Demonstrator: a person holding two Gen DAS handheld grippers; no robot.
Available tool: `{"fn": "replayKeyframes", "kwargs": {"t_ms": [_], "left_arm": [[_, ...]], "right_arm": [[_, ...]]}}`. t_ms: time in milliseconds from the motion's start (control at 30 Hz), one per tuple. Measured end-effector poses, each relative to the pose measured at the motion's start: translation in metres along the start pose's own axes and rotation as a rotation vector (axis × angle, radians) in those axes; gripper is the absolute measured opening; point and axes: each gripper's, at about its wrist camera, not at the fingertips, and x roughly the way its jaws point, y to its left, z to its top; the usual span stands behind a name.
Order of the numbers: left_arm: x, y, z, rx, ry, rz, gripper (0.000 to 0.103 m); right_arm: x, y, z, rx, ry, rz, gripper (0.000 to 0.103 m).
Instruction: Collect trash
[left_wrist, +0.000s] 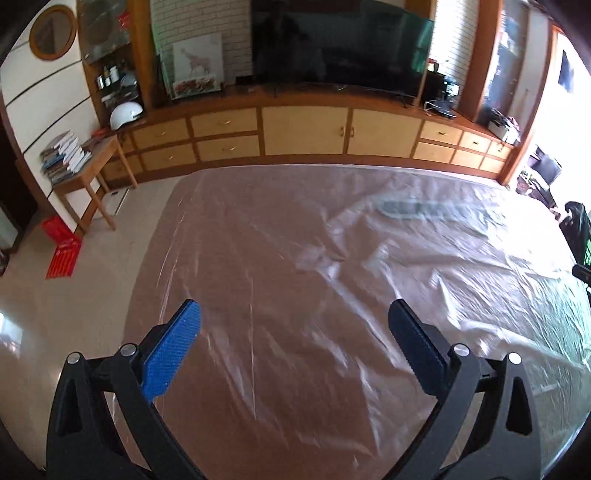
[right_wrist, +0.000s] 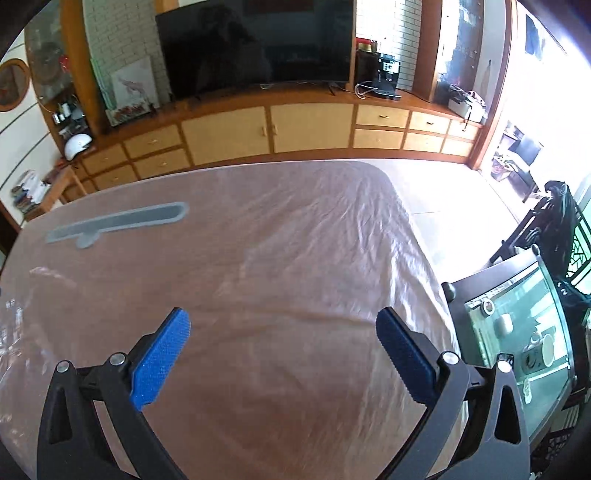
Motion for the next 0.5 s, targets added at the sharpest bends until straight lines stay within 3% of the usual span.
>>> {"fn": "replayKeyframes", "kwargs": {"t_ms": [233,500], "left_arm": [[0.035,0.012,0.021,-0.034,0.031,0.020,0.101],[0.053,0.011,0.031,-0.014,0.028,0.034,0.101]], "right_arm": [[0.040,-0.021,0.014,0.036,0.034,-0.027,0.099],[0.039,-0.008,0.005,-0.011,-0.003,-0.023,0.099]]}}
